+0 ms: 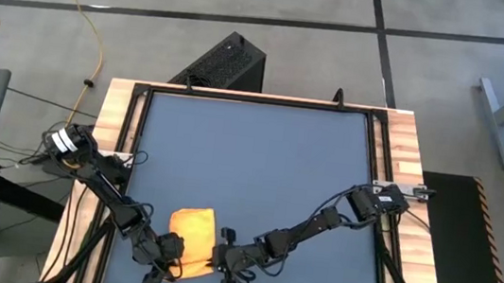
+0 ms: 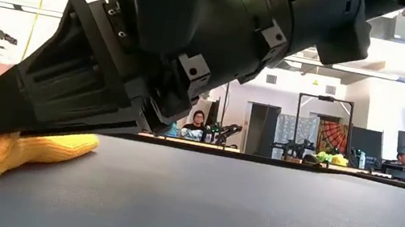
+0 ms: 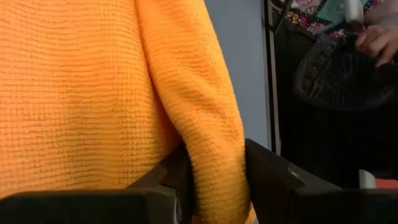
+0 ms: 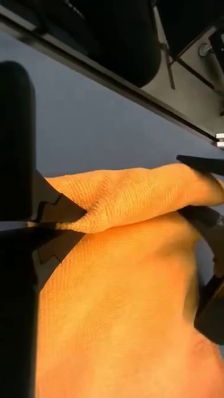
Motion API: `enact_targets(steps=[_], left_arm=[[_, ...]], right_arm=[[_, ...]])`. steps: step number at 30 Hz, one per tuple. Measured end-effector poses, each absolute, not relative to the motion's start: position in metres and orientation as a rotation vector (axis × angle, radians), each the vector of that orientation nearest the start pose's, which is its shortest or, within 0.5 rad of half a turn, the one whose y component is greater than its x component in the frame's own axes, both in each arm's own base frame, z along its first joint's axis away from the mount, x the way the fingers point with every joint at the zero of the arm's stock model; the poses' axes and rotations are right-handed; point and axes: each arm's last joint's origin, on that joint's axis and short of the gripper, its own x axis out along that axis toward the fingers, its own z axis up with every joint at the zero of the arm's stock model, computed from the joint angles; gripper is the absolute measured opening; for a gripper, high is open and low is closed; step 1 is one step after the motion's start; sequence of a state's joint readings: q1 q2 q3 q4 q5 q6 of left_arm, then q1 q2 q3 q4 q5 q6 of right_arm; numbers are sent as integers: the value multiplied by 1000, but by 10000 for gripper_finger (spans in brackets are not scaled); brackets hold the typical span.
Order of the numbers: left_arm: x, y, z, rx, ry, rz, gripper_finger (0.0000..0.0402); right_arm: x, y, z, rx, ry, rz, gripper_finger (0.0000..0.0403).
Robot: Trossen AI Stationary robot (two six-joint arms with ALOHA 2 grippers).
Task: Roll towel
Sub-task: Roll the orange microfiber towel
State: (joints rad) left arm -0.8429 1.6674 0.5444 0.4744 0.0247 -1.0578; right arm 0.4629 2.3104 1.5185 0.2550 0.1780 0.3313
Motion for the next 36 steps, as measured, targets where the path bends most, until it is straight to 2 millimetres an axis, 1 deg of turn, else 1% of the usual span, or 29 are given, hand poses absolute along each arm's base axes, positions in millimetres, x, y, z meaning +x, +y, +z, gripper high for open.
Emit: enact_targets(steps=[3,5,8,12,14,19,22,26,30,32,36], left_arm=[[185,-209,114,-676,1001,-404,114],[181,-205,120,-658,1022,-383,114],[173,-197,132,-624,1050,-352,114],[164,-188,154,-627,1017,-322,114],[159,-184,160,-618,1007,-307,114],[154,-179,175,-608,906,-284,114],[157,-176,181,-551,781,-231,114],[165,-180,178,-430,669,-227,114],[178,-191,168,-365,608,-270,114],[184,-198,160,-332,613,-275,114],[197,-212,141,-286,678,-260,114]], right_arm=[[445,216,115,157,571,182,22],[444,215,115,168,584,175,23],[443,215,112,191,610,159,20],[443,214,112,192,613,154,20],[444,213,112,194,610,152,20],[447,207,113,201,603,142,20],[450,202,113,206,600,136,20],[451,200,113,215,598,149,21],[452,198,113,216,597,147,21],[452,197,113,216,595,145,21],[453,195,114,217,592,141,21]])
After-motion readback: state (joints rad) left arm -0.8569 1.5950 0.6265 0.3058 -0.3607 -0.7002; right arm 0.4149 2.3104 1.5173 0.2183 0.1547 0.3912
